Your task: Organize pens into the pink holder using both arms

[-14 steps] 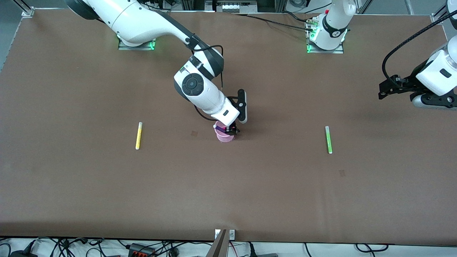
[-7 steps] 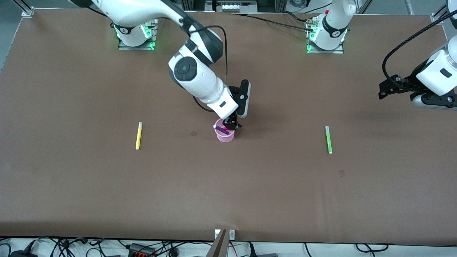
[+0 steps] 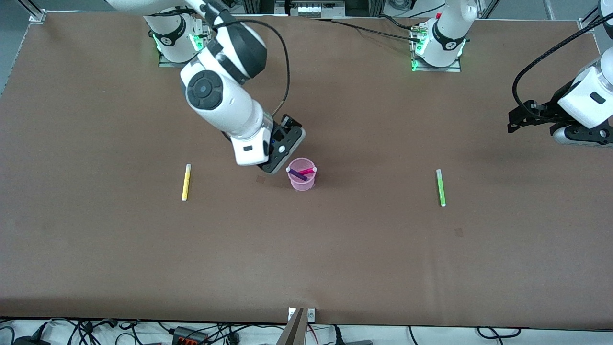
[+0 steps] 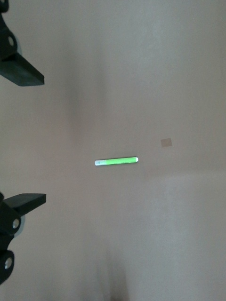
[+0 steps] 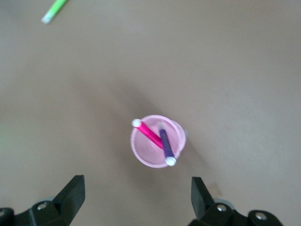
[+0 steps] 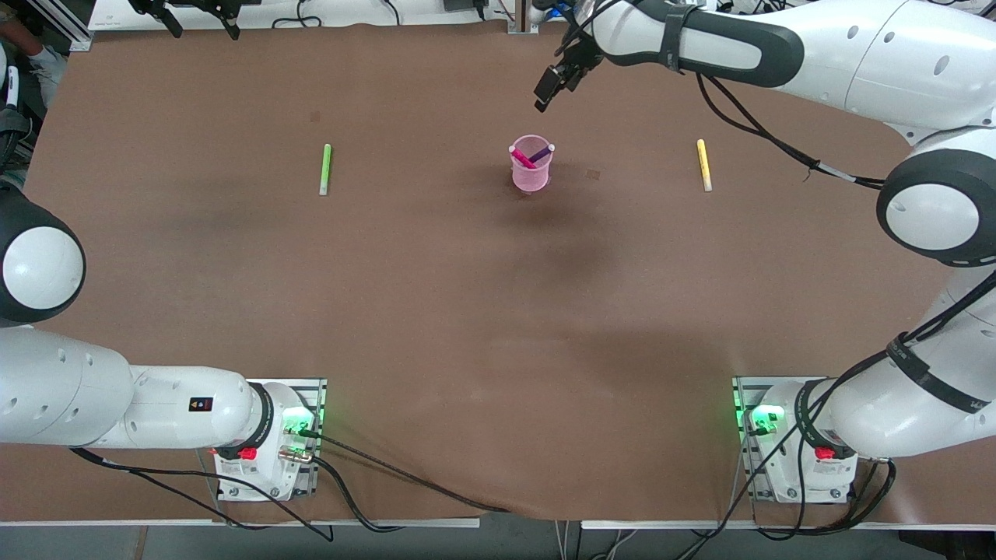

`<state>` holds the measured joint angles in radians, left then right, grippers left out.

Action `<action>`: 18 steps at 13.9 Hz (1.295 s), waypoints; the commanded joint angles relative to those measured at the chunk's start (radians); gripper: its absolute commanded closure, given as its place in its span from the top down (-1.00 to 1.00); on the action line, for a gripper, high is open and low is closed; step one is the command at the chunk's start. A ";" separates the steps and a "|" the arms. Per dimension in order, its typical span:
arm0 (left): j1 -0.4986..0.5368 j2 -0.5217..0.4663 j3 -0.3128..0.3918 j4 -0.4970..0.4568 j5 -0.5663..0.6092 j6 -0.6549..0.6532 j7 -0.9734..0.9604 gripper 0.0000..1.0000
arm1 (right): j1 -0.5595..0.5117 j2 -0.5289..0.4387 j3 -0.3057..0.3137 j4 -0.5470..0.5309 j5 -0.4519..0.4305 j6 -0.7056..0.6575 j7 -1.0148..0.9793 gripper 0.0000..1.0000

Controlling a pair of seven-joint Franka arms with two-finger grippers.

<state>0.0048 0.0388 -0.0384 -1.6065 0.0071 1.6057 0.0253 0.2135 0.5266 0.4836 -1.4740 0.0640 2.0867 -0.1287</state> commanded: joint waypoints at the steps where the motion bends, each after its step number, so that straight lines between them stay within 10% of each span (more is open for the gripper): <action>1: 0.003 0.003 -0.006 0.020 0.031 -0.020 -0.002 1.00 | -0.043 -0.014 0.012 -0.016 0.011 -0.074 0.163 1.00; 9: -0.005 0.000 -0.006 0.022 0.031 -0.035 -0.002 1.00 | -0.236 -0.019 -0.011 -0.012 -0.006 -0.285 0.514 1.00; 18: 0.001 0.000 -0.040 0.020 0.027 -0.035 -0.016 1.00 | -0.227 -0.111 -0.270 0.190 -0.136 -0.528 0.546 1.00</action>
<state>-0.0027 0.0385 -0.0736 -1.6032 0.0184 1.5909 0.0188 -0.0251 0.4638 0.2718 -1.2930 -0.0620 1.5849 0.3983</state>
